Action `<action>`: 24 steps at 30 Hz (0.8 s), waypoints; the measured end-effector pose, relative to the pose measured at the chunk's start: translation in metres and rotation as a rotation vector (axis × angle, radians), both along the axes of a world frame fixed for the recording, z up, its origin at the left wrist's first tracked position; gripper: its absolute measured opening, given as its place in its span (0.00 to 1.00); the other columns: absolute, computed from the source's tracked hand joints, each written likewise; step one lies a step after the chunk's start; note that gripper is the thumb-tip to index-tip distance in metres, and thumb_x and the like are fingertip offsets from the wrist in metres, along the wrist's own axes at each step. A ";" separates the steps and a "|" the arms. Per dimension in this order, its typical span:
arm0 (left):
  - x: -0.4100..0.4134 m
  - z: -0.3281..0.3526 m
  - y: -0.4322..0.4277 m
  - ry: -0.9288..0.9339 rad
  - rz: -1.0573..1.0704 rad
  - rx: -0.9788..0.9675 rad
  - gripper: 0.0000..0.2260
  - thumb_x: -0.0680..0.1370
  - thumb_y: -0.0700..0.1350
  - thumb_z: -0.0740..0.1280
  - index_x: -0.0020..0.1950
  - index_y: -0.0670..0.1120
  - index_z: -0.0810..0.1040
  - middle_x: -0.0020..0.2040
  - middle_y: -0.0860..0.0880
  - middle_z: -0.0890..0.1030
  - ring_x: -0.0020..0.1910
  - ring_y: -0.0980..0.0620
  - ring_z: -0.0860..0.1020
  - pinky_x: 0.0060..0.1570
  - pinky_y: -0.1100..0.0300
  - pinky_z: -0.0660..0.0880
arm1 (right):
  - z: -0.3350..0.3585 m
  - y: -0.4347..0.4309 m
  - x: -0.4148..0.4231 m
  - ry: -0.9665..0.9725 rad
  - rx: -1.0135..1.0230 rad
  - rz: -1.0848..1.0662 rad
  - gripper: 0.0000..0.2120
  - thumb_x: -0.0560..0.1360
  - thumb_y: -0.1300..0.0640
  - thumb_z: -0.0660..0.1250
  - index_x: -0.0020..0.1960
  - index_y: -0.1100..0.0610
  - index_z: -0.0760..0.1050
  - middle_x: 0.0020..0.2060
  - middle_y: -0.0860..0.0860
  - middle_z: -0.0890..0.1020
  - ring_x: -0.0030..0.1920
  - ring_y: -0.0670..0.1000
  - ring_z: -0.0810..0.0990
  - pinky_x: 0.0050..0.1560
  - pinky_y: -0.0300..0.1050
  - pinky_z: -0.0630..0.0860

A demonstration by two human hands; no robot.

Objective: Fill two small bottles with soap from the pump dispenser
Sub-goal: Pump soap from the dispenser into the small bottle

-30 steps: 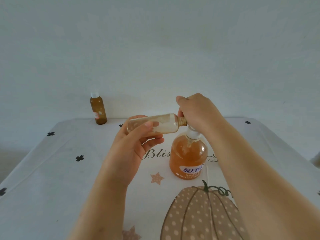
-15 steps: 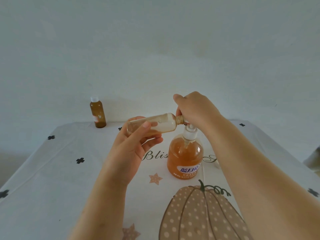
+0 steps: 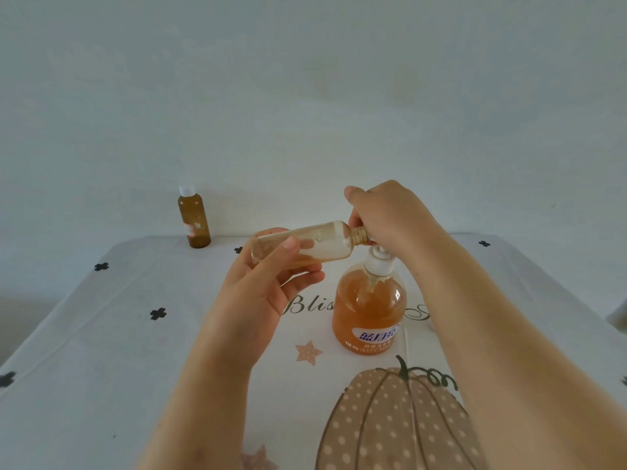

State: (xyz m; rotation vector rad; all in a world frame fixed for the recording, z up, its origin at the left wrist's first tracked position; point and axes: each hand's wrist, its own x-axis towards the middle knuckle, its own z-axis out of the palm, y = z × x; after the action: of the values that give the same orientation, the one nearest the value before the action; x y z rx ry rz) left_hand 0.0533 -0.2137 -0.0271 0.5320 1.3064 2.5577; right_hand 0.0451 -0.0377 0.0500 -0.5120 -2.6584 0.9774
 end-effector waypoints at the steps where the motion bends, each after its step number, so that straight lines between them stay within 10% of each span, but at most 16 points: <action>1: 0.000 0.000 0.000 -0.002 0.003 -0.001 0.17 0.74 0.45 0.69 0.59 0.39 0.75 0.49 0.42 0.84 0.46 0.45 0.83 0.46 0.55 0.80 | -0.001 0.000 0.000 0.006 -0.002 0.000 0.21 0.81 0.49 0.57 0.51 0.62 0.83 0.33 0.51 0.80 0.33 0.52 0.75 0.37 0.44 0.70; 24: 0.000 0.001 -0.002 0.004 -0.002 0.001 0.12 0.74 0.44 0.69 0.56 0.42 0.77 0.49 0.42 0.84 0.47 0.45 0.83 0.47 0.55 0.80 | 0.003 -0.002 0.001 0.010 0.041 -0.028 0.24 0.82 0.45 0.54 0.49 0.60 0.83 0.36 0.53 0.83 0.35 0.55 0.80 0.45 0.48 0.77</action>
State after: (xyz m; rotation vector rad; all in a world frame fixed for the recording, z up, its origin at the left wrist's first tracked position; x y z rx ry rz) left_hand 0.0537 -0.2152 -0.0266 0.5389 1.3050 2.5575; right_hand 0.0460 -0.0394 0.0529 -0.5324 -2.6492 0.9126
